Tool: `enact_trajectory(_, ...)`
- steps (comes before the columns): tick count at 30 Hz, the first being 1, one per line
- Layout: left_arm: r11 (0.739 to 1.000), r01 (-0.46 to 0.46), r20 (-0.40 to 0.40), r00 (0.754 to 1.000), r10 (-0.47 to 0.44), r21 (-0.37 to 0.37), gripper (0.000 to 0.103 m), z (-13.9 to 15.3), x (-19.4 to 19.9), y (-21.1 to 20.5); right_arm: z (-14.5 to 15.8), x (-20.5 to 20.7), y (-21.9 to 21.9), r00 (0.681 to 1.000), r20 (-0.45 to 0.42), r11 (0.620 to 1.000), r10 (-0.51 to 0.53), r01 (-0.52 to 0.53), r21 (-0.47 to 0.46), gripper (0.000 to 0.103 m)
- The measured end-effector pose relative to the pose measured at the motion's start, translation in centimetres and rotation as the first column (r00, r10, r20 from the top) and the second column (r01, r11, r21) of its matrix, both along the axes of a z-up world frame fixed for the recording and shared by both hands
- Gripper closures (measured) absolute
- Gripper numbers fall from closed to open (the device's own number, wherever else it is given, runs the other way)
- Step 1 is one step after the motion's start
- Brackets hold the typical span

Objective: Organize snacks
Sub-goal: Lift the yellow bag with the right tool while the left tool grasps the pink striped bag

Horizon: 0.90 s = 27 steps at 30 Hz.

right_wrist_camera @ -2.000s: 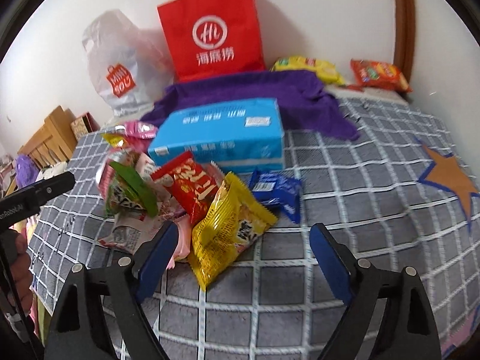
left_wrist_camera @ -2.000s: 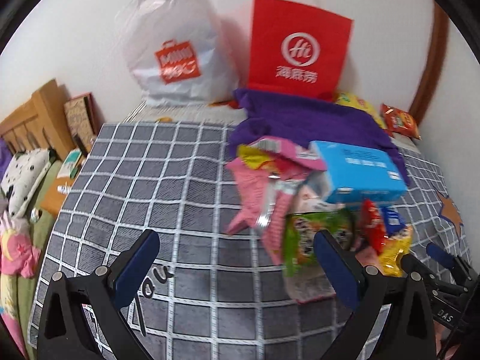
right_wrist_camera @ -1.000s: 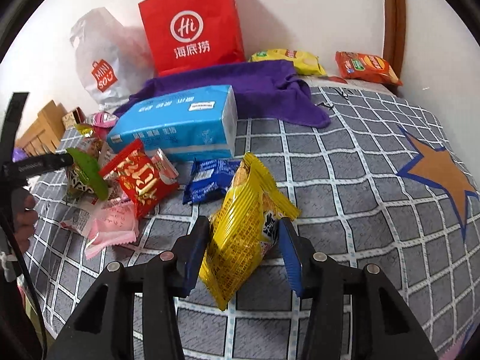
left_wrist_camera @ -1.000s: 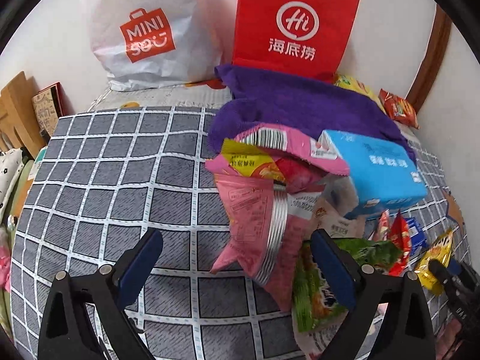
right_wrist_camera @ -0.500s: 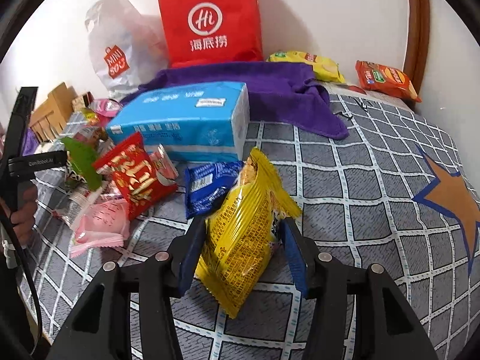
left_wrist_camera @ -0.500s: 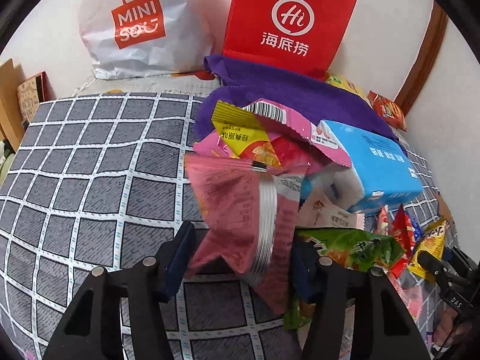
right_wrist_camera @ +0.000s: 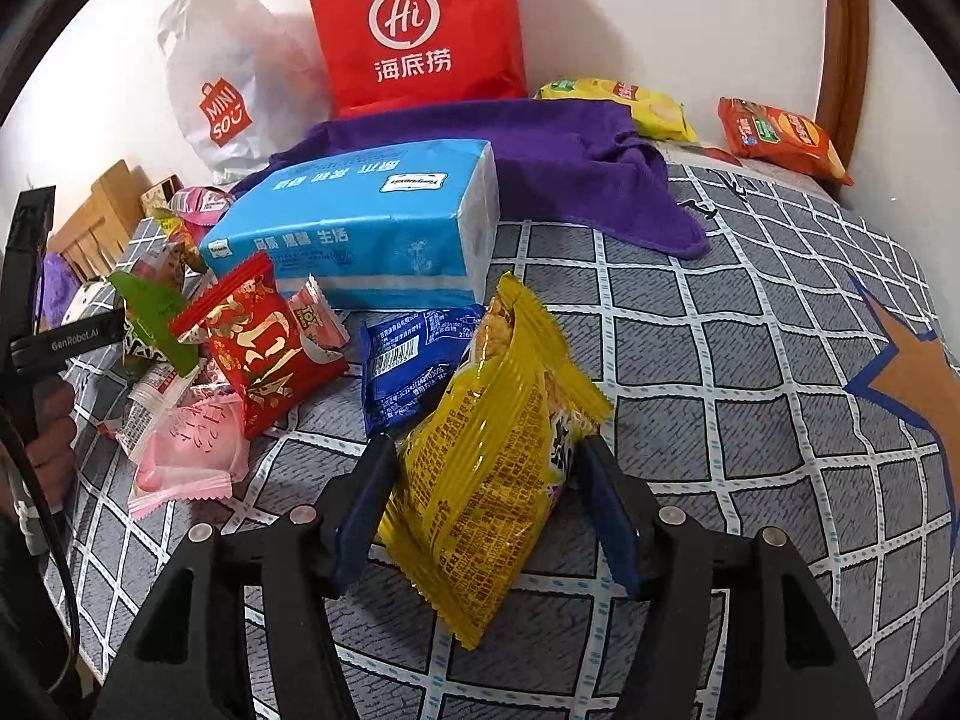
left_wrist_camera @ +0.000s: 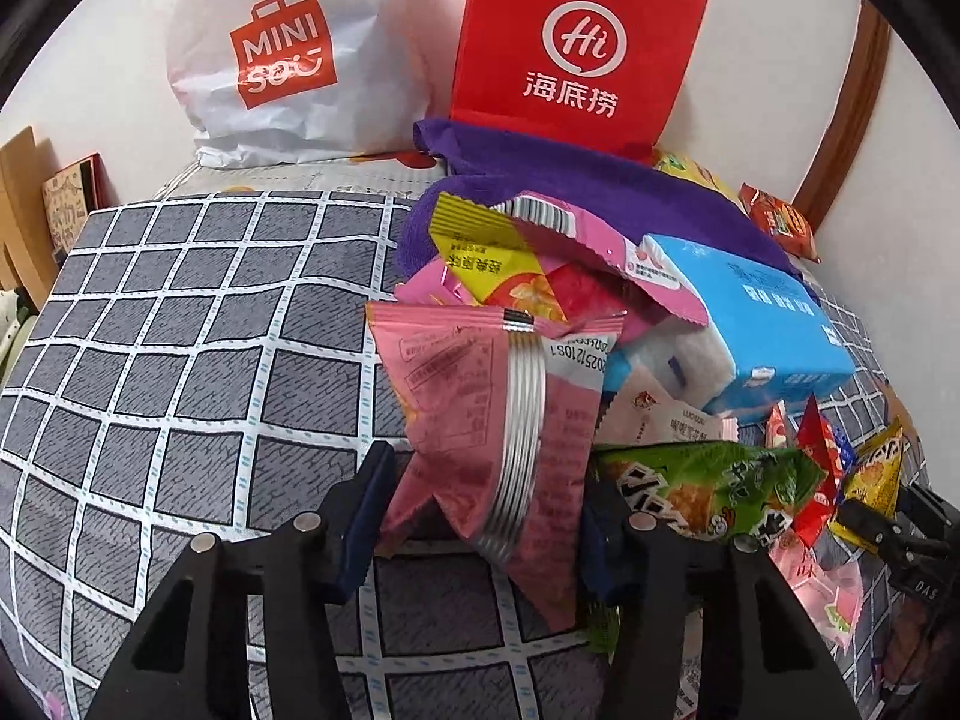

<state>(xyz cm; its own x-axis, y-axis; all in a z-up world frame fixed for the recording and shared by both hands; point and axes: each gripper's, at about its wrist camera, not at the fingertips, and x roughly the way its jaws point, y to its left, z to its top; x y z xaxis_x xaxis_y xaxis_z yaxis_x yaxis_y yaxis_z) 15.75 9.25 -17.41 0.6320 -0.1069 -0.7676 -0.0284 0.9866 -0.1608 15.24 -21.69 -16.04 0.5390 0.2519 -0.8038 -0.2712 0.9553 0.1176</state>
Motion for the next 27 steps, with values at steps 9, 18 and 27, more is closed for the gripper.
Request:
enact_trajectory(9, 1.0, 0.019, 0.002, 1.0, -0.019, -0.011, 0.063, 1.2, -0.9, -0.4, 0.4, -0.1, -0.6, 1.0, -0.007, 0.999, -0.021, 0.021, 0.041, 0.047)
enact_trajectory(18, 0.997, 0.02, 0.003, 1.0, -0.02, -0.074, 0.068, 1.6, -1.2, 0.2, 0.6, 0.0, -1.0, 0.999, -0.021, 0.996, -0.031, 0.032, 0.08, 0.048)
enact_trajectory(27, 0.998, 0.011, 0.021, 1.0, -0.009, -0.07, 0.072, 1.8, -1.2, 0.2, 0.5, 0.0, -1.3, 0.999, -0.028, 0.993, -0.022, 0.026, 0.115, 0.048)
